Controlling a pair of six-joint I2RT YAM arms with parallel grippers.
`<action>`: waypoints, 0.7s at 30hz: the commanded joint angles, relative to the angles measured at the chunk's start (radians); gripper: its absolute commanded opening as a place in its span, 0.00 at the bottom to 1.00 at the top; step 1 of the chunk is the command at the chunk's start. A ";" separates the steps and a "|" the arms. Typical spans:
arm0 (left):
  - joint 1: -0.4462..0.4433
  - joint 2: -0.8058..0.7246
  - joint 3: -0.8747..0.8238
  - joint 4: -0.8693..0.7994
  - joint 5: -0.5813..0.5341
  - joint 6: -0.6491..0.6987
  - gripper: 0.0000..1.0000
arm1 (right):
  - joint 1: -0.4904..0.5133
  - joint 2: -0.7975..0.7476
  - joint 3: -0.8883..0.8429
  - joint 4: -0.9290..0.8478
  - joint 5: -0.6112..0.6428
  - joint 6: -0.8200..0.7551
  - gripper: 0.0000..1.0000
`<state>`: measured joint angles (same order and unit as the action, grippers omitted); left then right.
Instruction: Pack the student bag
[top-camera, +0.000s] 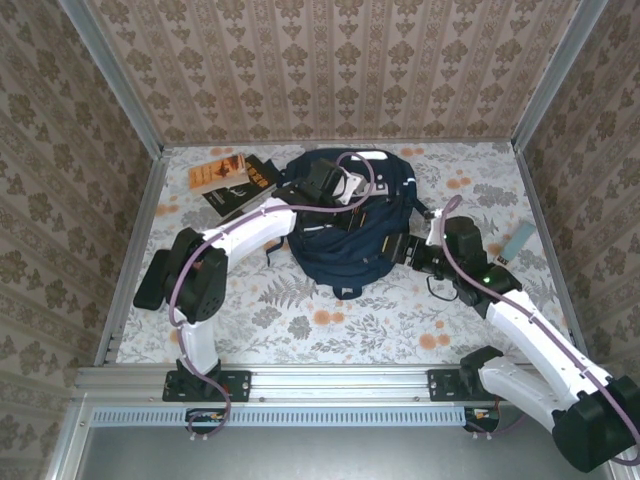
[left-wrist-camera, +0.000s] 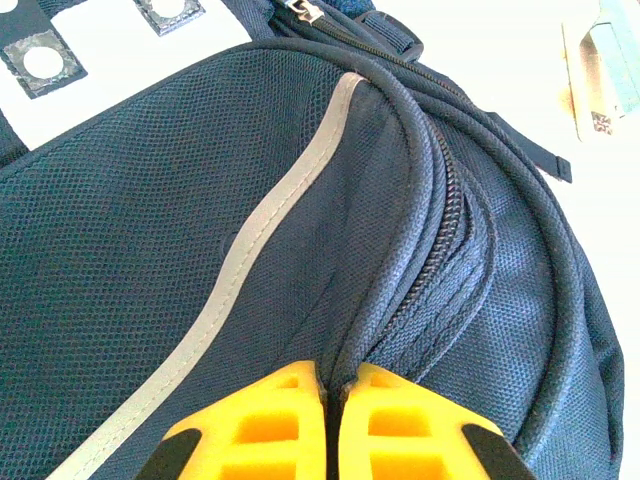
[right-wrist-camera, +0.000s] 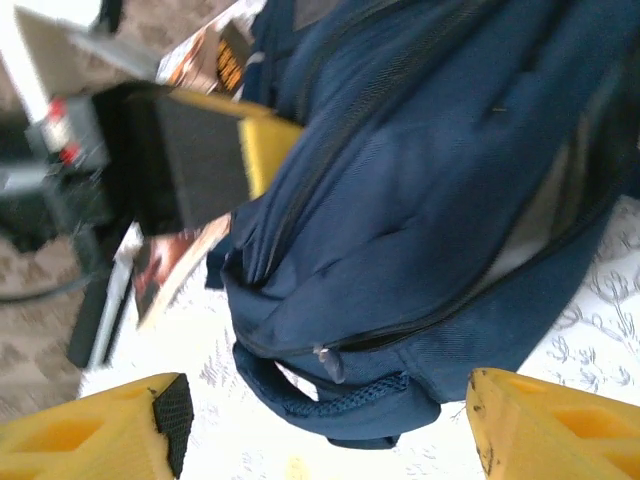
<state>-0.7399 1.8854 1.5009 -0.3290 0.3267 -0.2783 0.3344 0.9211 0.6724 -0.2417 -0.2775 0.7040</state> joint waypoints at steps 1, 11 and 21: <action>0.013 -0.081 -0.004 0.050 0.023 -0.042 0.03 | -0.032 0.044 0.013 -0.011 -0.057 0.199 0.76; 0.013 -0.109 -0.026 0.045 0.042 -0.045 0.04 | -0.047 0.255 0.004 0.321 -0.208 0.359 0.73; 0.013 -0.144 -0.018 -0.025 0.026 -0.086 0.27 | -0.044 0.311 0.015 0.358 -0.239 0.363 0.56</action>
<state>-0.7376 1.8206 1.4685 -0.3325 0.3412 -0.3107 0.2905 1.2167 0.6724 0.0555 -0.4786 1.0500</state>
